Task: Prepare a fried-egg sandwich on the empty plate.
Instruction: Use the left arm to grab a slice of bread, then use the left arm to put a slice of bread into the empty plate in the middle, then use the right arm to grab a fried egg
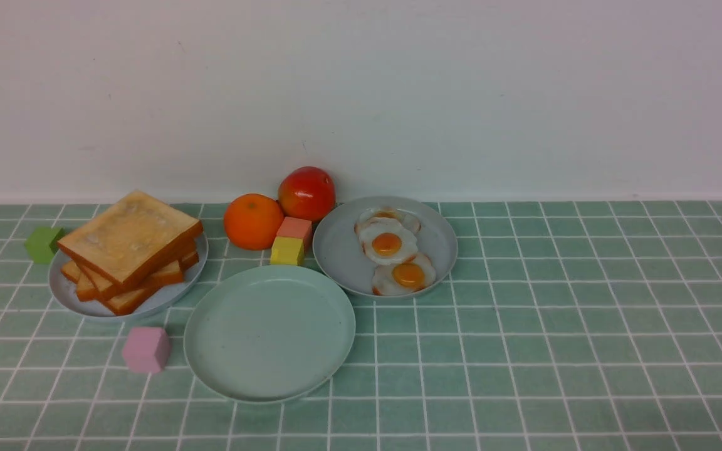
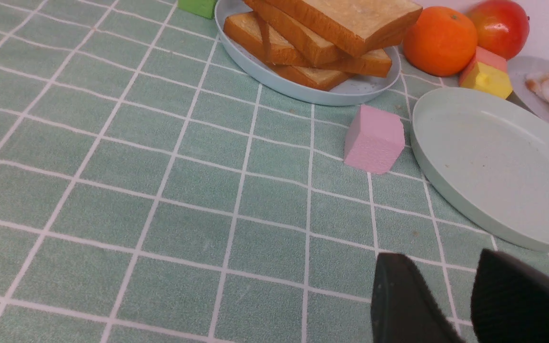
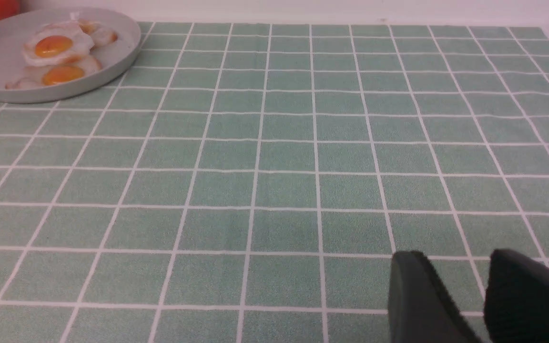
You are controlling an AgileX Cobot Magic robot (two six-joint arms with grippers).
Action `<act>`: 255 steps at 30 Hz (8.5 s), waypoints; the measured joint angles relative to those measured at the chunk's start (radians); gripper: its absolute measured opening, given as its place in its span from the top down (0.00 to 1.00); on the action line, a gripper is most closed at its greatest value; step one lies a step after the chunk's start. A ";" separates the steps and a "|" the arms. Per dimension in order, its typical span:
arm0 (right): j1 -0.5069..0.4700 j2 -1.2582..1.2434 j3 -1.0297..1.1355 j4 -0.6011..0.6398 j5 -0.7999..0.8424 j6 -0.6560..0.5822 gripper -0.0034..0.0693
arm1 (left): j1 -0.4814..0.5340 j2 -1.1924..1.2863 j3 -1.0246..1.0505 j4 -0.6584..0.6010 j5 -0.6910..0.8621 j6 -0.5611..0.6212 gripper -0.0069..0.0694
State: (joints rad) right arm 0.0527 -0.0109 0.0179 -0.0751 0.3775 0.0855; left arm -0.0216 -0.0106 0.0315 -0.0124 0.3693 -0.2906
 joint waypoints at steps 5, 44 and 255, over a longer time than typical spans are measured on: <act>0.000 0.000 0.000 0.000 0.000 0.000 0.62 | 0.000 0.000 0.000 0.000 0.000 0.000 0.60; 0.000 0.000 0.008 0.053 -0.092 0.061 0.62 | -0.065 0.219 -0.305 -0.232 -0.147 -0.107 0.93; 0.197 2.441 -2.034 0.879 0.349 -0.345 0.83 | -0.603 0.440 -0.527 0.110 -0.034 -0.082 0.92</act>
State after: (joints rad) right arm 0.2501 2.4300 -2.0165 0.8043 0.7269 -0.2594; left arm -0.6247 0.4297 -0.4958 0.0975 0.3350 -0.3729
